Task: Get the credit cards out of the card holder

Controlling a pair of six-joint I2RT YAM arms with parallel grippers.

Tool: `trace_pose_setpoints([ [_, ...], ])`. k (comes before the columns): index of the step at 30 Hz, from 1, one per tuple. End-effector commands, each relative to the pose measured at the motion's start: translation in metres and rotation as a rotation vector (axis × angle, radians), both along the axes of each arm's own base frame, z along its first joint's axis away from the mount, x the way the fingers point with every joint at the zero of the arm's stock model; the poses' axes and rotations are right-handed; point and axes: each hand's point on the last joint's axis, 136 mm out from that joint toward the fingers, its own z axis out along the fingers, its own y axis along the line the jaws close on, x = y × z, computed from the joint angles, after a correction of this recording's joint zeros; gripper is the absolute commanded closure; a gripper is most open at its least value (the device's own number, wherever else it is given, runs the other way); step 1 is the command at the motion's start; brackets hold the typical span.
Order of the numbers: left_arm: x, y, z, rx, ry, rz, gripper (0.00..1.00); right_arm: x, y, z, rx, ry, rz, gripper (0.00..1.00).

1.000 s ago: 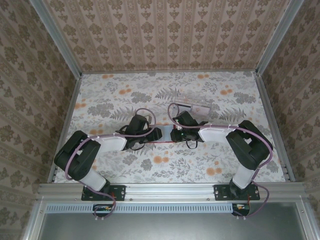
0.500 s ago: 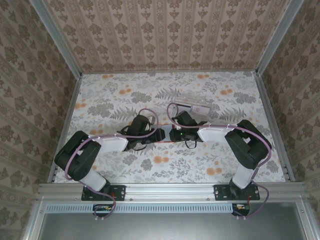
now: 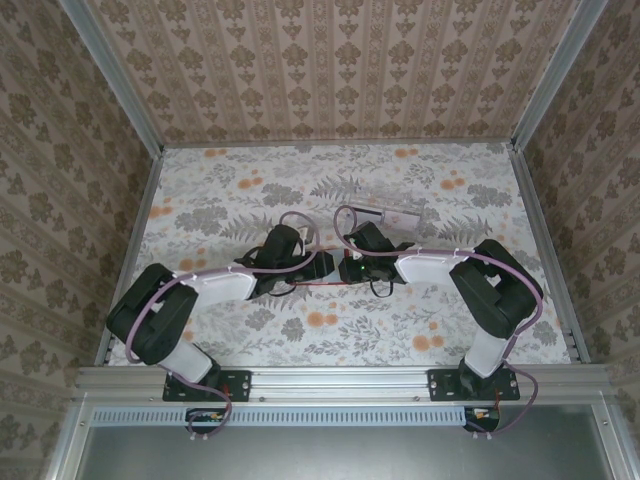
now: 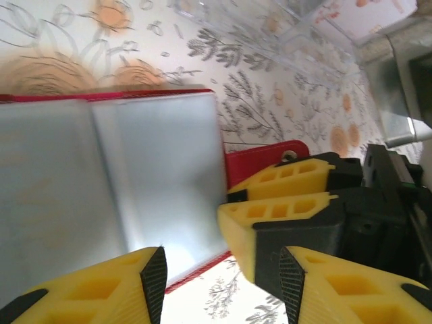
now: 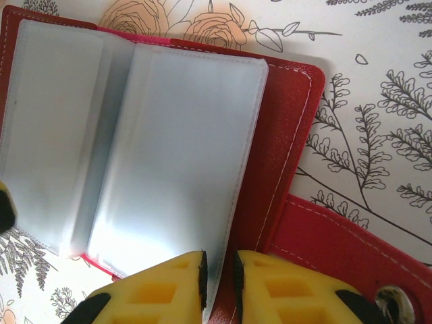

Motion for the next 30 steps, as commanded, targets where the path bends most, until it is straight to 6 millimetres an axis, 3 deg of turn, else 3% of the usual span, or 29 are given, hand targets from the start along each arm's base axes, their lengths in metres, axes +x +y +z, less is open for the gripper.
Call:
trace_pose_setpoints([
  [1,0.008,0.027,-0.001,0.102,-0.031,0.053,0.49,-0.008,0.004,-0.011,-0.007,0.05,0.012,0.78],
  [10,0.014,0.051,-0.022,0.203,-0.013,0.101,0.49,-0.008,0.005,-0.012,-0.005,0.059,0.015,0.78],
  [30,0.011,0.063,-0.037,0.253,0.007,0.134,0.5,-0.009,0.006,-0.017,-0.009,0.072,0.019,0.78],
])
